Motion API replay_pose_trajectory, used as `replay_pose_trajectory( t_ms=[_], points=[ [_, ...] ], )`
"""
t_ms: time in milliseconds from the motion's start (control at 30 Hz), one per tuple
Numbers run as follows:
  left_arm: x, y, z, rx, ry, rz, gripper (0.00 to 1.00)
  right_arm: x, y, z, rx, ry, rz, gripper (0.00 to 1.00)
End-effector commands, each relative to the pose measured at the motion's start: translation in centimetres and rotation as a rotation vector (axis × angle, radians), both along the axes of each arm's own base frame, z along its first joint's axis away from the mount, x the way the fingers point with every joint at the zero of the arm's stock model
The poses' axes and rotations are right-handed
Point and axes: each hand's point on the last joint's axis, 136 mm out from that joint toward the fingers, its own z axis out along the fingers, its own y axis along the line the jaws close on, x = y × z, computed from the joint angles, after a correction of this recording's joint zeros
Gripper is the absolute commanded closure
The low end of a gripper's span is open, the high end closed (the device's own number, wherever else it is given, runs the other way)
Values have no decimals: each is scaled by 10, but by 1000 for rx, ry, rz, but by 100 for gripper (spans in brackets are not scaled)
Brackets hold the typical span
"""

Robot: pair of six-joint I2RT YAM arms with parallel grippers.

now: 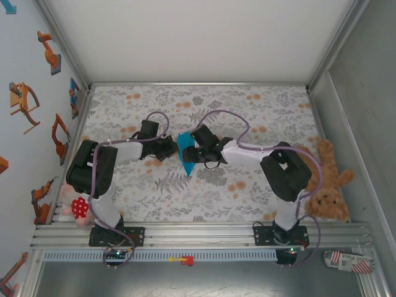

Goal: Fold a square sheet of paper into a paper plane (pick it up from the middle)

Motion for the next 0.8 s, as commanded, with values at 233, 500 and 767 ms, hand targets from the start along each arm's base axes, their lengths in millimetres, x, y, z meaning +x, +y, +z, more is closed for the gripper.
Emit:
replay_pose_trajectory(
  t_ms=[233,500,767],
  points=[
    [-4,-2,0,-6,11,-10,97,4,12,-5,-24,9,24,48],
    [-3,-1,-1,-1,17,-10,97,4,11,-19,-94,25,10,48],
    [-4,-2,-1,-2,19,-14,96,7,8,-25,-124,37,-16,54]
  ],
)
